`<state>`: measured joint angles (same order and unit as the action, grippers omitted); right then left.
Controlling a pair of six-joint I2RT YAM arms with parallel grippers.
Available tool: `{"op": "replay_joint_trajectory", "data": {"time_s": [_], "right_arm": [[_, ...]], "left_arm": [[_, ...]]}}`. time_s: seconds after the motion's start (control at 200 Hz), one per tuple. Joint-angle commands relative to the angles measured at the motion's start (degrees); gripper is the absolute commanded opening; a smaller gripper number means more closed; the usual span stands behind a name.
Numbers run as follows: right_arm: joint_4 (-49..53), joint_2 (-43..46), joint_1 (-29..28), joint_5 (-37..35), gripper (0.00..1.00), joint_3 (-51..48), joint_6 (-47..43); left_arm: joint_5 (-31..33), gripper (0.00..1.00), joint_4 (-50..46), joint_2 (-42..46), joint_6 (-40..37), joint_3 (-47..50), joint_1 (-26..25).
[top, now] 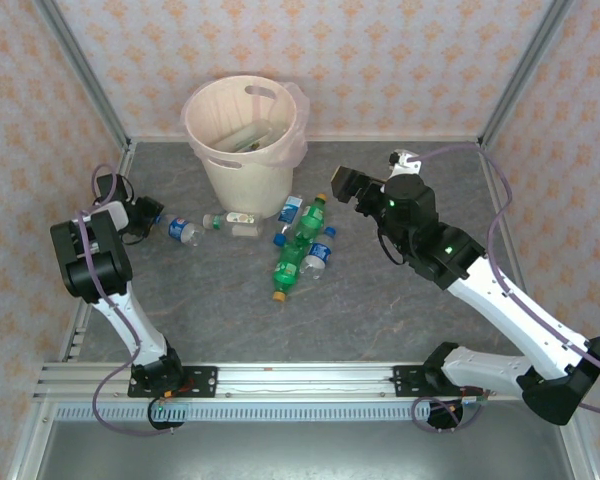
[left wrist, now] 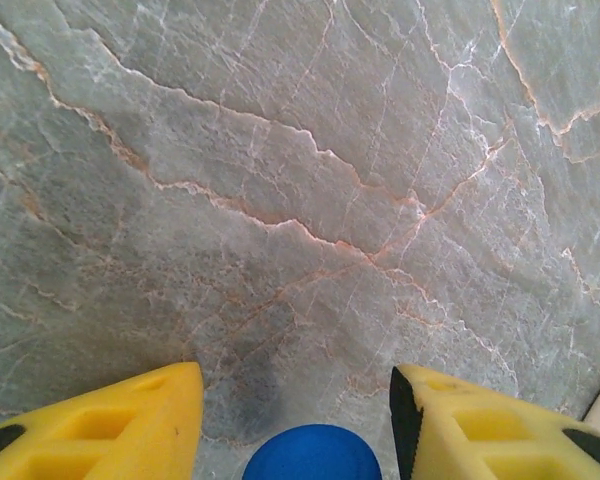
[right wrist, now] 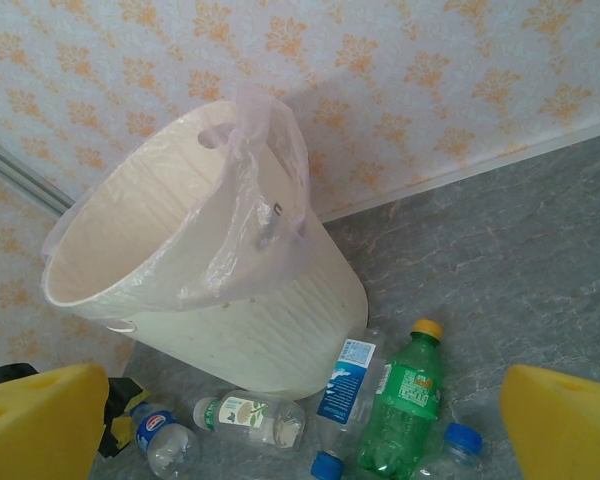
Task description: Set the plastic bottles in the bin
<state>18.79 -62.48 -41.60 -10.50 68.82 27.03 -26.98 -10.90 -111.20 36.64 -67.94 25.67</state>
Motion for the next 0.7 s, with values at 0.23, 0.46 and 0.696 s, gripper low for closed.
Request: {"op": "replay_joint_trajectory", "data": {"time_s": [0.23, 0.46, 0.696], "right_arm": [[-1.1, 1.9, -0.4, -0.4, 1.0, -1.1, 0.7], [0.0, 3.1, -0.4, -0.1, 1.0, -1.0, 1.2], [0.2, 3.6, -0.4, 1.4, 1.0, -1.3, 2.4]], "left_arm": [[-6.6, 0.38, -0.8, 4.5, 1.7, 3.5, -1.2], [-6.4, 0.26, -1.3, 8.8, 2.2, 4.3, -1.2], [-5.3, 0.25, -3.6, 17.8, 3.1, 2.3, -1.2]]}}
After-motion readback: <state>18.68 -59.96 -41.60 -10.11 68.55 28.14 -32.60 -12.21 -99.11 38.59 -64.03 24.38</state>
